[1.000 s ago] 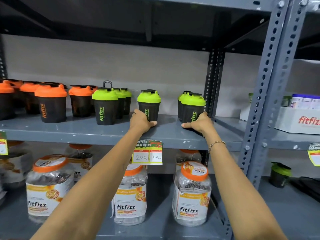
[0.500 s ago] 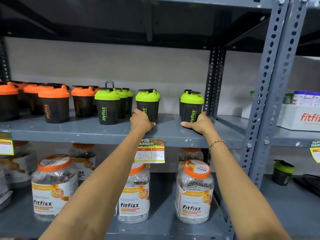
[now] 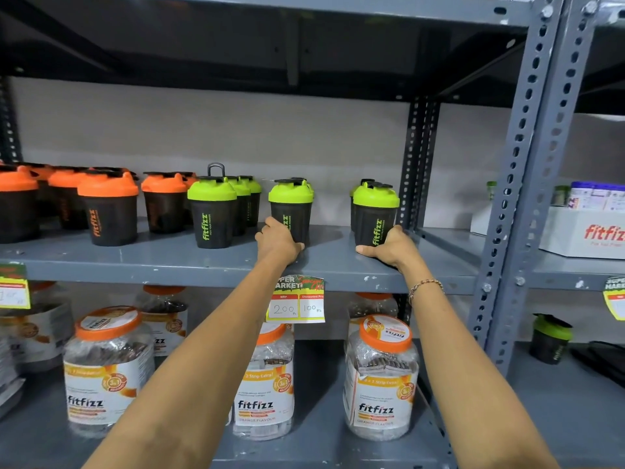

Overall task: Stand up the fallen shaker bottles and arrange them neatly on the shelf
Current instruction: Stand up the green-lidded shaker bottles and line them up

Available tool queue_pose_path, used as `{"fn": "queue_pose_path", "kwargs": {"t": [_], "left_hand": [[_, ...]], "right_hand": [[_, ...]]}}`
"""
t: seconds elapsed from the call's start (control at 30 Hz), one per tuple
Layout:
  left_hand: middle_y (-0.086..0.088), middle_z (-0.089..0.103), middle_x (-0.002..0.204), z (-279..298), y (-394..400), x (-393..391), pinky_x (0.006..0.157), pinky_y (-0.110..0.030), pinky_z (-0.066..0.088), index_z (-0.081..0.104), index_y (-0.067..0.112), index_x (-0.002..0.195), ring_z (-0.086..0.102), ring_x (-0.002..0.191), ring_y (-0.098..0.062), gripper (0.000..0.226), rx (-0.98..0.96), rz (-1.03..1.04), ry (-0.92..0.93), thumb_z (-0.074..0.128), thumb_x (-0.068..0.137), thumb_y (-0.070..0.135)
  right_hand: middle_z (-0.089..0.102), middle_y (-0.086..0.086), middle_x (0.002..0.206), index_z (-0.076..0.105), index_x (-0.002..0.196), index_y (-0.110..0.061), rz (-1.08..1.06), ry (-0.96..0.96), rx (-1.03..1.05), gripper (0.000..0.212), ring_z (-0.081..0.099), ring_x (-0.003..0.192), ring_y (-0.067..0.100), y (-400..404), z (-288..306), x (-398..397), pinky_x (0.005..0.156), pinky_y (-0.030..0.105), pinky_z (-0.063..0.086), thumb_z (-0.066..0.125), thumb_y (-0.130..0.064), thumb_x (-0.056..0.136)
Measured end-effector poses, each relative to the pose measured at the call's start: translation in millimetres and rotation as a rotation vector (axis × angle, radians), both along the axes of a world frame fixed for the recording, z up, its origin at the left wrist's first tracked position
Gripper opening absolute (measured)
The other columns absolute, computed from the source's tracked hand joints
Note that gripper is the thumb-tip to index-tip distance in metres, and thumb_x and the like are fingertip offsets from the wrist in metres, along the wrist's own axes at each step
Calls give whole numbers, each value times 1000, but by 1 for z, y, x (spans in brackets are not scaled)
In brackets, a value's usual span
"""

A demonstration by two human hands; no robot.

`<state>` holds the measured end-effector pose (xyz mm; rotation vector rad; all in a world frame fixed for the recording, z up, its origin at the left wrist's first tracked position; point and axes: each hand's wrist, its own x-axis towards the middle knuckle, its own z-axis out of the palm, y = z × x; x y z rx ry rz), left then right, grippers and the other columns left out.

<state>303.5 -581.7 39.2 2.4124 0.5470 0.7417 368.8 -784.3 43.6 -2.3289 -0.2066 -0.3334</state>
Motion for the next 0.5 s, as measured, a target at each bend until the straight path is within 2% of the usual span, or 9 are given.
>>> {"fn": "queue_pose_path", "kwargs": {"t": [0.23,0.37,0.43,0.5], "left_hand": [[-22,45,135,3,1,-5,102,-40,35,30,-4,132,41,126,-36,76,6,-13,13,71,82,35],[-22,41,138,4,4,-9,105,-39,35,26,-7,136,40,128,-36,85,-43,-32,14,74,80,35],[-22,38,139,1,9,-16,104,-39,36,27,-6,137,41,128,-36,84,-39,-42,-14,74,79,32],[-20,41,135,-4,18,-29,99,-39,39,33,-3,133,45,124,-36,71,-15,-47,-85,73,82,28]], "right_hand": [[57,15,132,40,128,-1,-1,25,16,82,54,121,33,0,1,-10,99,43,47,81,-41,70],[56,17,132,38,129,1,-66,-28,51,79,53,122,36,0,-4,-24,99,45,46,80,-35,72],[55,21,130,38,128,2,-161,-98,66,71,53,122,40,9,-9,-39,97,46,46,78,-27,77],[59,19,124,47,120,-2,-209,-210,70,51,57,117,38,27,-14,-58,93,44,48,73,-21,81]]}}
